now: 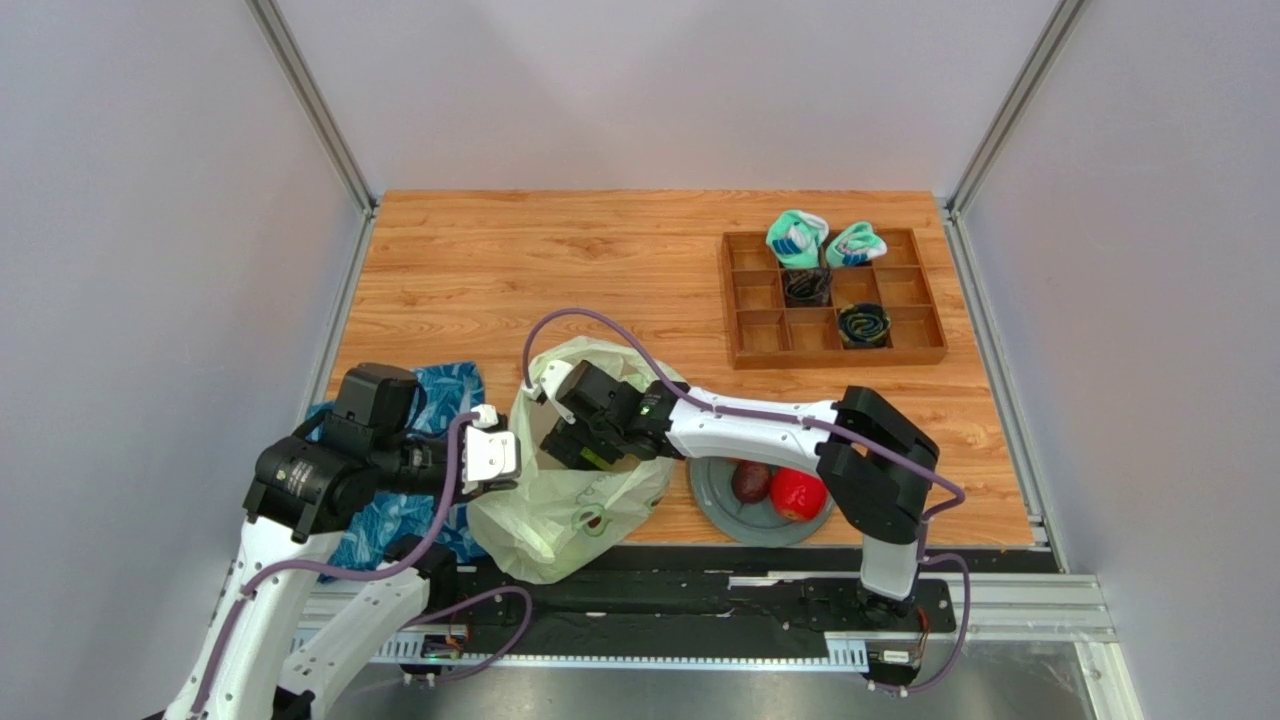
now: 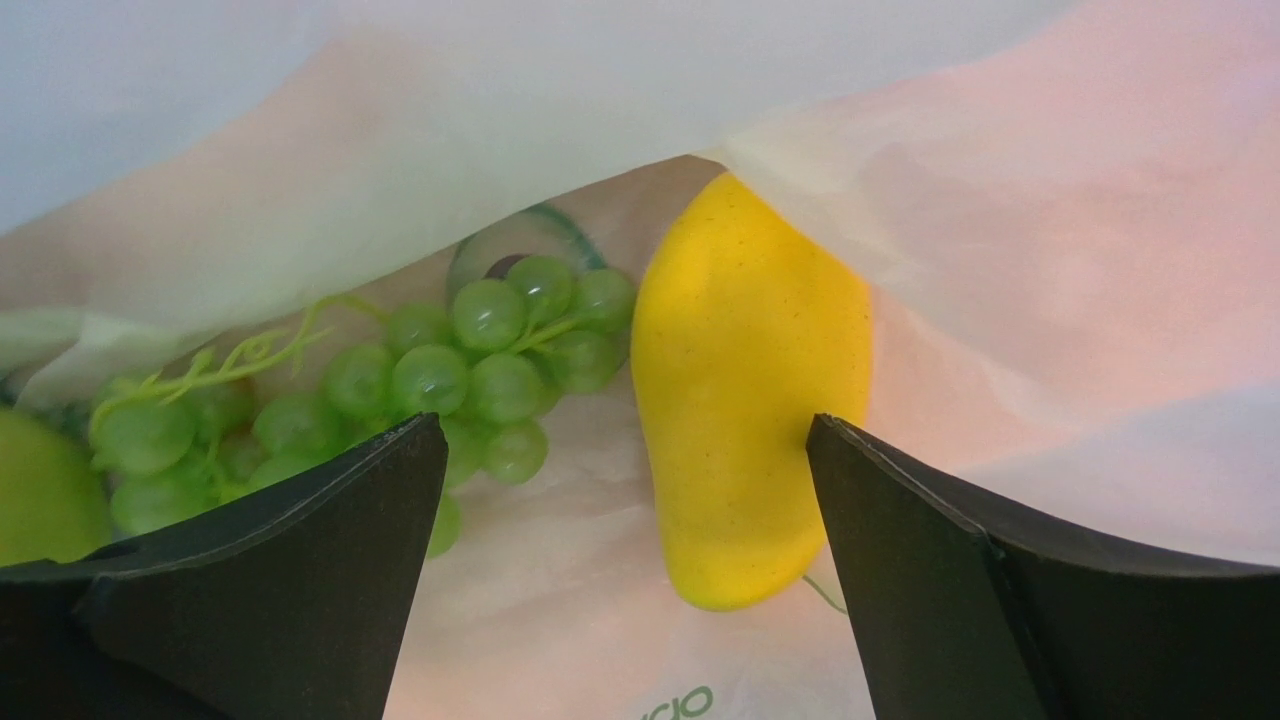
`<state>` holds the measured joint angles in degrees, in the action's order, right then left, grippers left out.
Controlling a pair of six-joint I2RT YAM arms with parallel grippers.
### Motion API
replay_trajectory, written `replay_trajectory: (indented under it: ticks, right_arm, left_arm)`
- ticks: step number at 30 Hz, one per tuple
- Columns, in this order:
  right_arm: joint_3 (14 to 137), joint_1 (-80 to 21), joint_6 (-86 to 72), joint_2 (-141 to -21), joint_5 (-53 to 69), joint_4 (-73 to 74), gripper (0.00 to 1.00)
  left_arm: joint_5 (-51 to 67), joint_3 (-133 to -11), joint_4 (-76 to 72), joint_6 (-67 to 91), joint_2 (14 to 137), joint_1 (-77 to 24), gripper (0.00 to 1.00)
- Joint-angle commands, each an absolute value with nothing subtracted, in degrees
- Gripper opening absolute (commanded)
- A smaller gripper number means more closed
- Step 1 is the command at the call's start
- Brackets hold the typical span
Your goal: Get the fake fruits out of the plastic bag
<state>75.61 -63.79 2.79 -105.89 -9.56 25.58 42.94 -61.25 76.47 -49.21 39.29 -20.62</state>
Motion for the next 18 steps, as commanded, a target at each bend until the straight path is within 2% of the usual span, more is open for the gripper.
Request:
replay_trajectory:
  ticks: [1, 4, 7, 10, 18]
  right_arm:
    - [78.7, -62.1, 1.2, -111.4, -11.6, 22.9, 0.99]
    - [80.2, -61.9, 1.8, -114.6, -11.7, 21.8, 0.98]
    - [80.4, -62.1, 3.4, -115.7, -11.7, 20.8, 0.91]
    - [79.3, -62.1, 4.7, -115.2, -11.6, 20.3, 0.73]
    - [77.5, -62.0, 10.6, -109.3, -11.8, 20.1, 0.38]
  left_arm:
    - [44.6, -60.9, 77.3, -51.3, 38.5, -20.9, 0.0]
    - [44.6, -61.0, 76.8, -50.5, 38.8, -20.9, 0.0]
    - [44.4, -61.3, 76.6, -50.0, 38.8, -20.9, 0.0]
    - [44.4, -61.2, 76.7, -50.2, 38.1, -20.9, 0.0]
    - [43.9, -60.1, 73.4, -48.3, 38.0, -20.9, 0.0]
